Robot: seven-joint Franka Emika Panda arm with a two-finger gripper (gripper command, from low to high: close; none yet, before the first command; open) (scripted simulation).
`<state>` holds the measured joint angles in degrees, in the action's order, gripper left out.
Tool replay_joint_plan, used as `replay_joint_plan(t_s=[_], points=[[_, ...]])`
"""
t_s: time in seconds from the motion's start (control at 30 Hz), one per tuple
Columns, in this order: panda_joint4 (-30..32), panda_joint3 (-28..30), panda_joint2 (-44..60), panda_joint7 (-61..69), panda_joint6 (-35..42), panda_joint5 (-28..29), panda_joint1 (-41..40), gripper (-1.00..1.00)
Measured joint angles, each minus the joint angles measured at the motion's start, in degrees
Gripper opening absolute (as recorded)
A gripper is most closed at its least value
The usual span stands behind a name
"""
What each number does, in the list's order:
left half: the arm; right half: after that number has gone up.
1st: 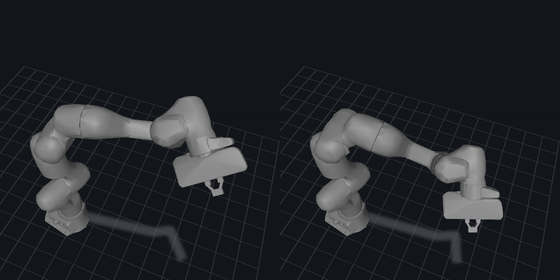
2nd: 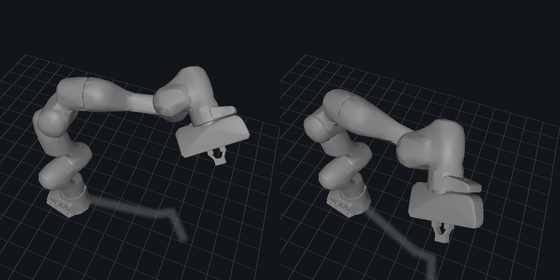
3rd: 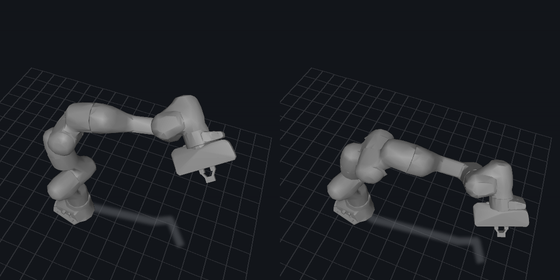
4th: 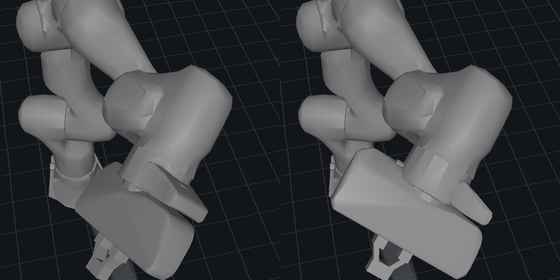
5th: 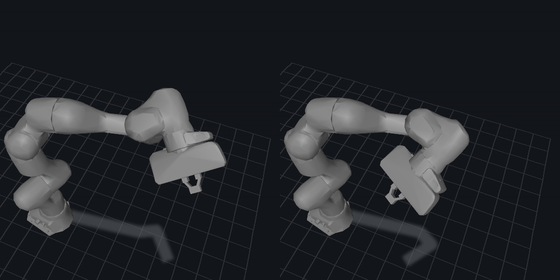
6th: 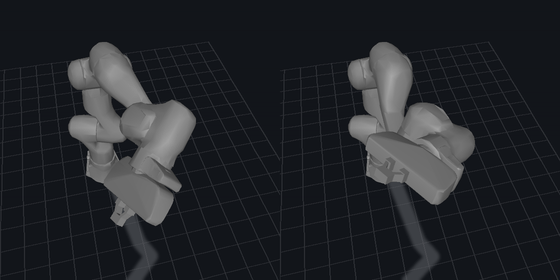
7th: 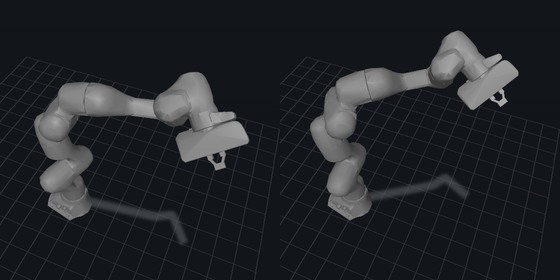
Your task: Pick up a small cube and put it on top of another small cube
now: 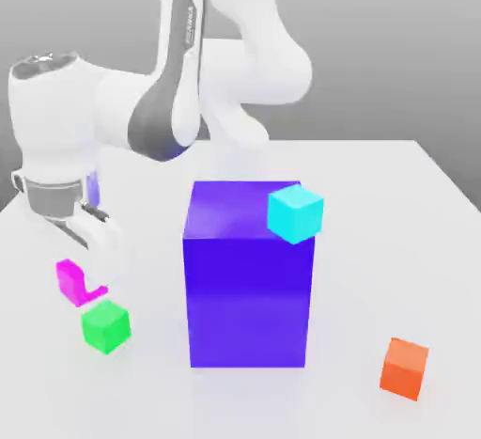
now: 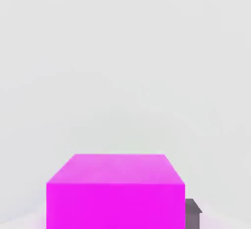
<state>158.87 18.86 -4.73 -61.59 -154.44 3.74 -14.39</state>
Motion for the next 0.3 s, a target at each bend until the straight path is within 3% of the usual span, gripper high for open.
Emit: replay_joint_plan(t_s=[0.17, 0.2, 0.3], points=[[0.3, -1.1, 8.6, 5.6, -8.4, -8.4, 0.8, -1.0], [0.2, -2.3, 10.5, 7.1, -10.2, -10.4, 0.0, 1.0], [0.2, -2.3, 10.5, 7.1, -10.2, -10.4, 0.0, 1.0]])
